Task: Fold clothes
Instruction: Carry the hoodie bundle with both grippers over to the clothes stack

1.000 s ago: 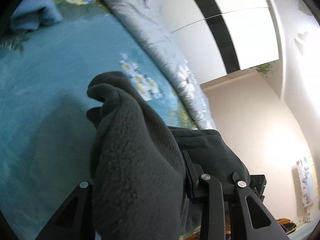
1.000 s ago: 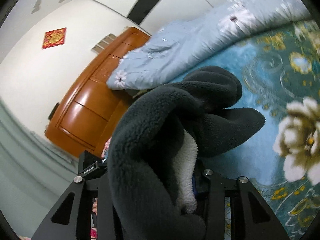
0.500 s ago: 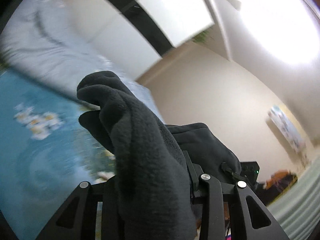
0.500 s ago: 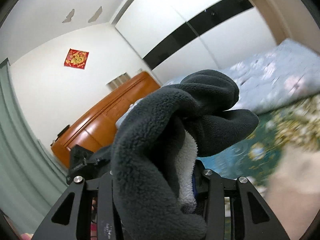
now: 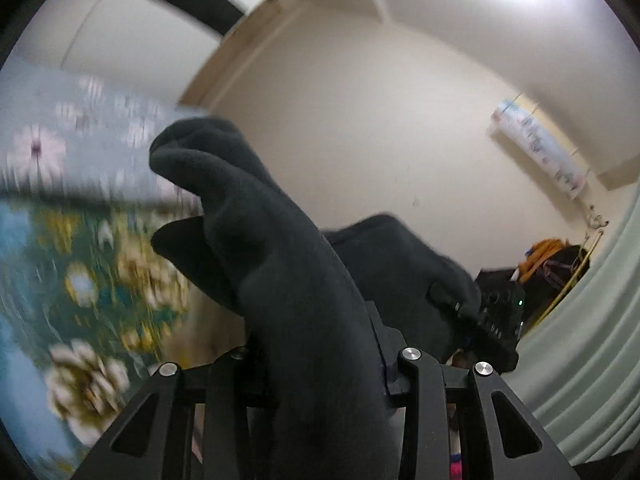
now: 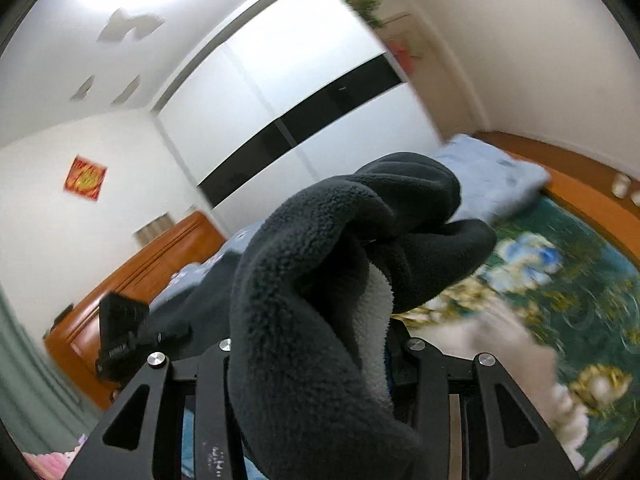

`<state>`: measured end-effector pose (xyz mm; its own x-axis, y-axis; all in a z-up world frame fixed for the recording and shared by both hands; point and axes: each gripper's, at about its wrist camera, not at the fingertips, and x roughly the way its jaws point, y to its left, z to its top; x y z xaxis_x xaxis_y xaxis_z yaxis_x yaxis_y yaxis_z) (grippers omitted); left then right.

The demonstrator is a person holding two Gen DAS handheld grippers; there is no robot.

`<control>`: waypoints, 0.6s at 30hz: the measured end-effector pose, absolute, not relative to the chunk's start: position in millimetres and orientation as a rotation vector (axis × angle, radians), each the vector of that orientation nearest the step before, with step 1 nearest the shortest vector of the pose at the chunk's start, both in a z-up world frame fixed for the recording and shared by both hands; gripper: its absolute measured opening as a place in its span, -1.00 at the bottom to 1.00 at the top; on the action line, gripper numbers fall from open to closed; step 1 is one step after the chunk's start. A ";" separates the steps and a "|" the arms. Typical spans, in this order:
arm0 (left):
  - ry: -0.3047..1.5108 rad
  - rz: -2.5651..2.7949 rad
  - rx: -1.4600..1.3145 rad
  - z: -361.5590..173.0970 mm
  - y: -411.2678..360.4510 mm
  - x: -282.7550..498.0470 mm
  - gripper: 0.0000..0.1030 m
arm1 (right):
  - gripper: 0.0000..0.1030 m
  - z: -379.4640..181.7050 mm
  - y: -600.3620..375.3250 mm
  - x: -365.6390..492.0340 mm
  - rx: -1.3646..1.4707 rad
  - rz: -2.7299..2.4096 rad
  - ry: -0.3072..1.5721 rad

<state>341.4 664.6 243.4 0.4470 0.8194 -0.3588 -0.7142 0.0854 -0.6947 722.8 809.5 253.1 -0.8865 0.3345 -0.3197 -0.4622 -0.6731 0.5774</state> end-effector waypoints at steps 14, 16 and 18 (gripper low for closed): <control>-0.135 1.130 -1.088 148.8 649.6 349.6 -0.10 | 0.09 96.9 857.6 804.7 -0.025 2.216 1.427; -0.142 1.115 -1.098 144.1 648.9 349.2 -0.06 | 0.11 99.1 857.5 803.8 -0.021 2.208 1.424; -0.149 1.119 -1.103 145.1 646.1 344.7 0.05 | 0.18 105.0 852.4 806.0 -0.019 2.197 1.397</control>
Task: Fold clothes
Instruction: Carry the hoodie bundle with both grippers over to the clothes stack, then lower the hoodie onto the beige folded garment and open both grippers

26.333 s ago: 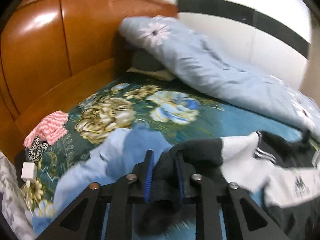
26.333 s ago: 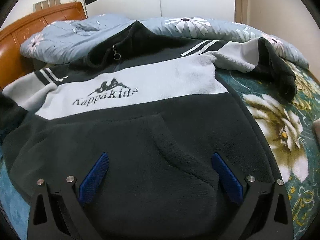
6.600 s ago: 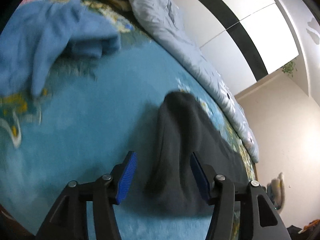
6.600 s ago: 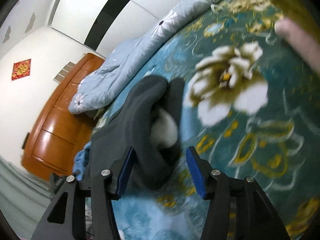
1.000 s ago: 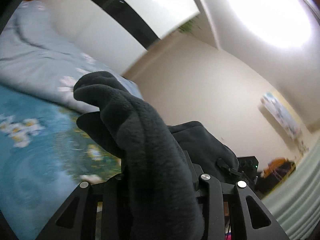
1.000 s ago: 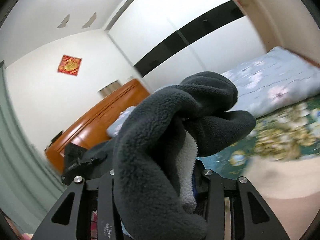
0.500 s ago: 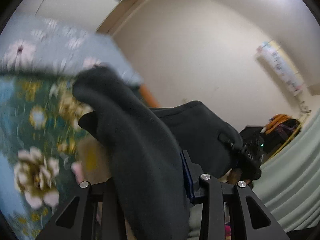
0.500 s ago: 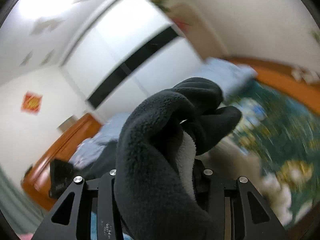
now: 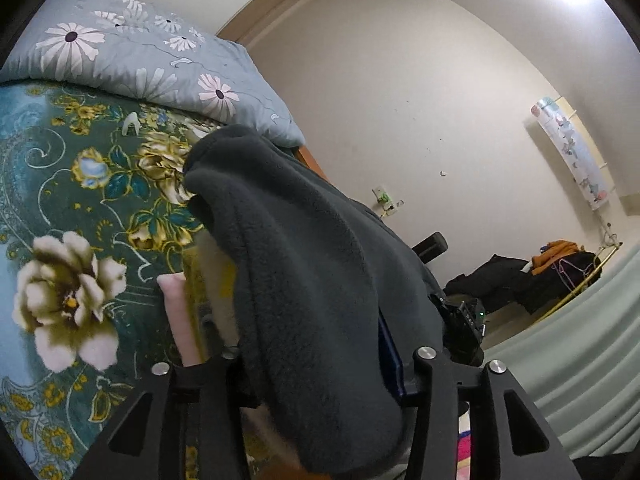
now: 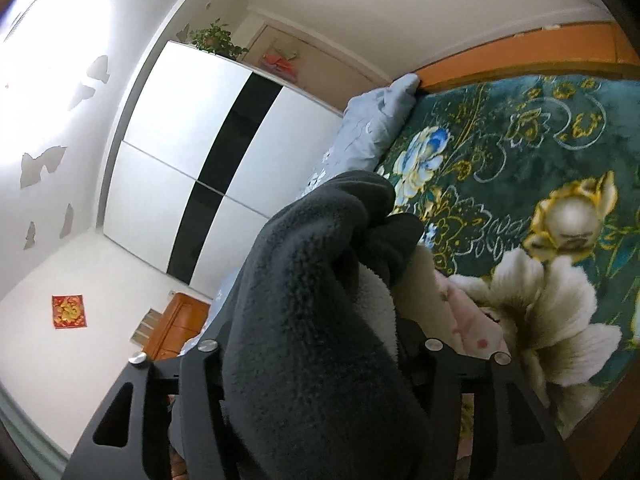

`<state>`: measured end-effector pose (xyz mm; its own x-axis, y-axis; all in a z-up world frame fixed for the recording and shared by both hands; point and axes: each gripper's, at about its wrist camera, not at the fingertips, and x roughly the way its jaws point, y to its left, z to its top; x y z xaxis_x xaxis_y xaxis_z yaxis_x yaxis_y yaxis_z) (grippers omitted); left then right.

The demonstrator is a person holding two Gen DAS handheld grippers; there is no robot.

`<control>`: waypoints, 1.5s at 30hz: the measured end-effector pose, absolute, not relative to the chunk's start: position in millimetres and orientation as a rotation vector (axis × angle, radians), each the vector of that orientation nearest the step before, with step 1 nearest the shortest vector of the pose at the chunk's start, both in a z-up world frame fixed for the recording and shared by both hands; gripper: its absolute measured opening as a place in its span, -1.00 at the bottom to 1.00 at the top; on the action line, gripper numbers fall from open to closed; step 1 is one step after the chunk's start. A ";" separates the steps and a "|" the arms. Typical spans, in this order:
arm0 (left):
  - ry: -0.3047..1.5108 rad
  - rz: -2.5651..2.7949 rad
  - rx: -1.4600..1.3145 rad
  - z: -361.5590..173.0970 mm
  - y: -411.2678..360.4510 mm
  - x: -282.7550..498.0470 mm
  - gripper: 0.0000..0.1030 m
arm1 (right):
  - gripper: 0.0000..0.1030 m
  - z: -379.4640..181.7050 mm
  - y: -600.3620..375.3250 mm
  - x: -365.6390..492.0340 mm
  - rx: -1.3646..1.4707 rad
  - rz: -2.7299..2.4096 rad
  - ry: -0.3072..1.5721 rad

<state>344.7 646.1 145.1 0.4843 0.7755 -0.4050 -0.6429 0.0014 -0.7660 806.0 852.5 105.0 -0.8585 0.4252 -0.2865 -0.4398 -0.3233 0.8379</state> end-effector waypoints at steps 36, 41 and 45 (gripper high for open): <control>0.216 1.358 -0.705 224.5 615.2 403.2 0.50 | 0.22 212.0 744.3 681.6 -0.489 2.175 0.528; 0.298 1.339 -0.757 178.7 621.0 410.8 0.52 | 0.23 166.9 728.2 687.4 -0.560 2.130 0.474; 0.310 1.322 -0.752 169.8 619.4 416.9 0.59 | 0.28 155.4 709.5 687.2 -0.578 2.105 0.376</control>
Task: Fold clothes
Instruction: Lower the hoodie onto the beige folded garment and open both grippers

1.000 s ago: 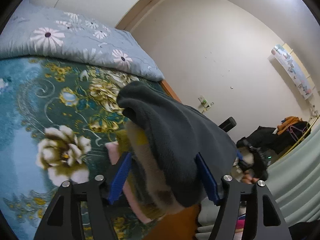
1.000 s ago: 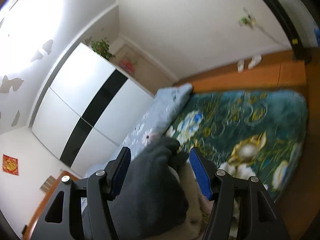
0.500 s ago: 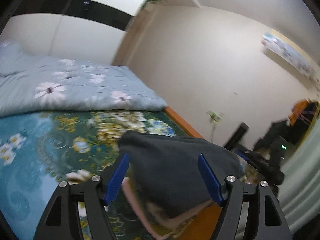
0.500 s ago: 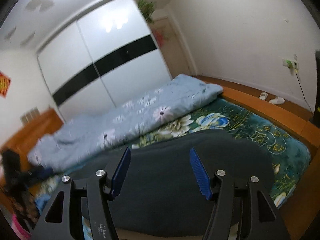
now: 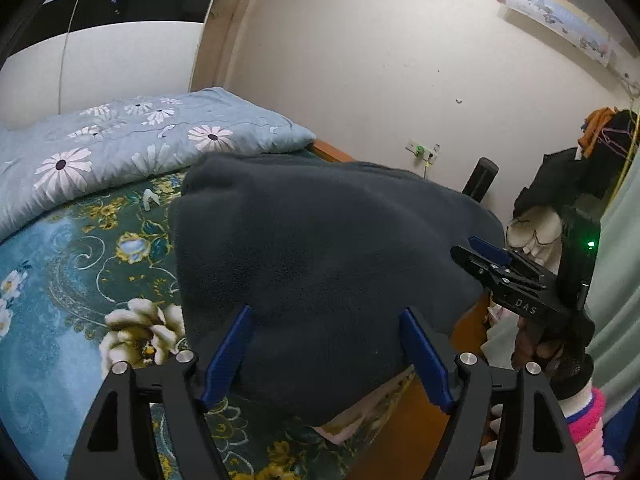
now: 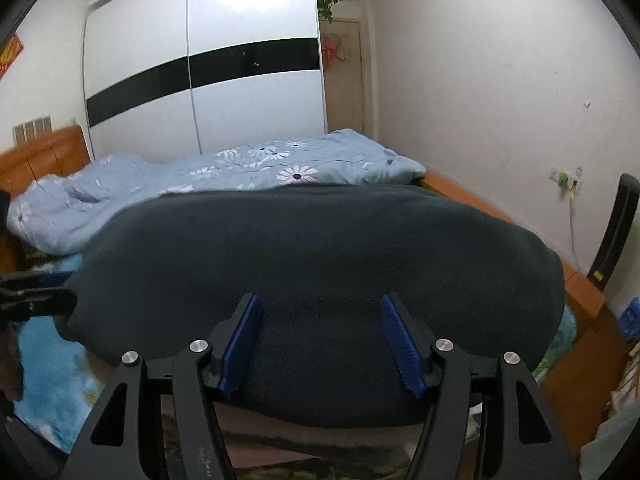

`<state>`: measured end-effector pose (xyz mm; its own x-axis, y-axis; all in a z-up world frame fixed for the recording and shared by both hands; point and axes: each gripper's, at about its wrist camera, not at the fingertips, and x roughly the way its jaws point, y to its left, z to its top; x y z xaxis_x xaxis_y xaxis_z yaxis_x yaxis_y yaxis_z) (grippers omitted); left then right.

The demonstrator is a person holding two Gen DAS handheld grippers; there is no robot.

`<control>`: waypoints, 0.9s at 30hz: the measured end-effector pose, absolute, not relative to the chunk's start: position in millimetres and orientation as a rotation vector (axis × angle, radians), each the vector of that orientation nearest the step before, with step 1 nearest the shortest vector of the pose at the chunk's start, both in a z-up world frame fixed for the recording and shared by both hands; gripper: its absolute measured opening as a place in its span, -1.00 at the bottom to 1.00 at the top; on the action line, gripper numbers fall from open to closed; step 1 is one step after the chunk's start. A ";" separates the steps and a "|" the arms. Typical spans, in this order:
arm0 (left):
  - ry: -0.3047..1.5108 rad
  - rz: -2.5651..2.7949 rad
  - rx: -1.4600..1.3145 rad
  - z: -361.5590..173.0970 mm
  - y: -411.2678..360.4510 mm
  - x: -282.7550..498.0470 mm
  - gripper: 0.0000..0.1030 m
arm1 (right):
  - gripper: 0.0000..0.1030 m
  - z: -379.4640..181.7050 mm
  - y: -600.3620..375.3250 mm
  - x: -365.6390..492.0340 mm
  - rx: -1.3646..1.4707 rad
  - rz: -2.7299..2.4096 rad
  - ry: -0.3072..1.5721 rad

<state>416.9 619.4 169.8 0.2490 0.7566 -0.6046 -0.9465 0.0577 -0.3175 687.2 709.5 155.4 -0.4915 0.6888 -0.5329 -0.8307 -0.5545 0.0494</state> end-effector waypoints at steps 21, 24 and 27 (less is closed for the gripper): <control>0.301 1.388 -0.678 188.7 584.7 409.7 0.62 | 0.29 183.4 676.5 685.0 -0.510 2.130 0.408; 0.316 1.416 -0.658 187.8 575.1 408.9 0.62 | 0.29 187.6 656.6 679.2 -0.503 2.150 0.381; 0.325 1.427 -0.665 183.5 567.9 407.1 0.63 | 0.30 184.6 634.7 674.1 -0.499 2.161 0.367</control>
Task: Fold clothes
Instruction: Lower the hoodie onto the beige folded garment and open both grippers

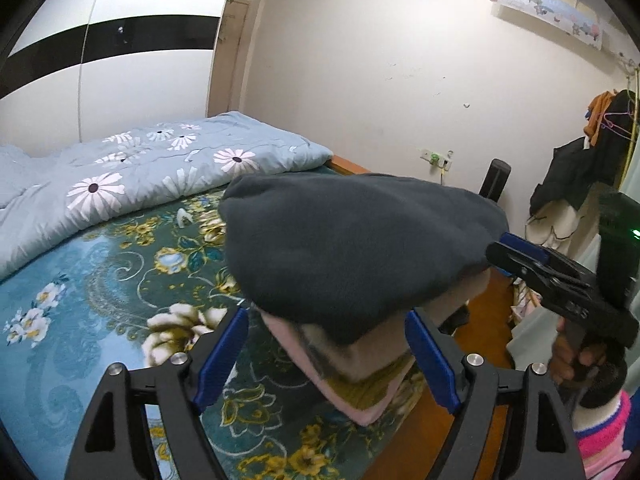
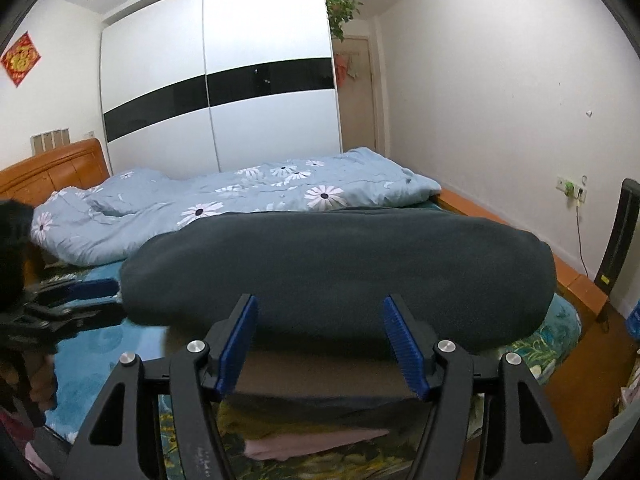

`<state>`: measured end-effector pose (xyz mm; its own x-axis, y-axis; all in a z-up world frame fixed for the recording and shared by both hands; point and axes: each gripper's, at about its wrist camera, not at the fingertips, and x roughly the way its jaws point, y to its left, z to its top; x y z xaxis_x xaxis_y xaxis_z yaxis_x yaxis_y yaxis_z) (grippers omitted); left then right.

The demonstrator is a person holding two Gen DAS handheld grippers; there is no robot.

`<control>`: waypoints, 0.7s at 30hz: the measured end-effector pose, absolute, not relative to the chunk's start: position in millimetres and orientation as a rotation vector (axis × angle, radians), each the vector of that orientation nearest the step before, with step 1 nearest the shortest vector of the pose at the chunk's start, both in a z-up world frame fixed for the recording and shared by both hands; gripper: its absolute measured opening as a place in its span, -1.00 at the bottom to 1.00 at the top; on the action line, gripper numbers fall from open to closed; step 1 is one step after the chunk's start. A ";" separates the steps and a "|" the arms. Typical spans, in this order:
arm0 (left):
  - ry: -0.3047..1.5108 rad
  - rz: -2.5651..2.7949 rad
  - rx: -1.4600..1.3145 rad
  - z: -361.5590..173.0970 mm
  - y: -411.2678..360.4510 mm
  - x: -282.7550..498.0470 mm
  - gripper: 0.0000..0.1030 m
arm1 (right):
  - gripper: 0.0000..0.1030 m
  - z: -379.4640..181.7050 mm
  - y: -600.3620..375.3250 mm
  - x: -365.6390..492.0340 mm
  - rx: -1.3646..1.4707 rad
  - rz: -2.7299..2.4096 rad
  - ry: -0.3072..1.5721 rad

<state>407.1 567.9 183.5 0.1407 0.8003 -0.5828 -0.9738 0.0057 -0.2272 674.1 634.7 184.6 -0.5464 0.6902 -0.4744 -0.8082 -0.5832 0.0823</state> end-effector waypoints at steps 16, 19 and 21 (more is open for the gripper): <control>0.366 1.409 -0.716 152.3 524.7 400.2 1.00 | 0.86 141.2 595.5 656.4 -0.564 2.065 0.566; 0.361 1.419 -0.730 149.0 514.9 395.8 1.00 | 0.99 141.5 589.5 655.1 -0.564 2.037 0.571; 0.348 1.431 -0.745 148.6 509.3 391.5 1.00 | 1.00 142.8 584.0 654.1 -0.567 2.014 0.559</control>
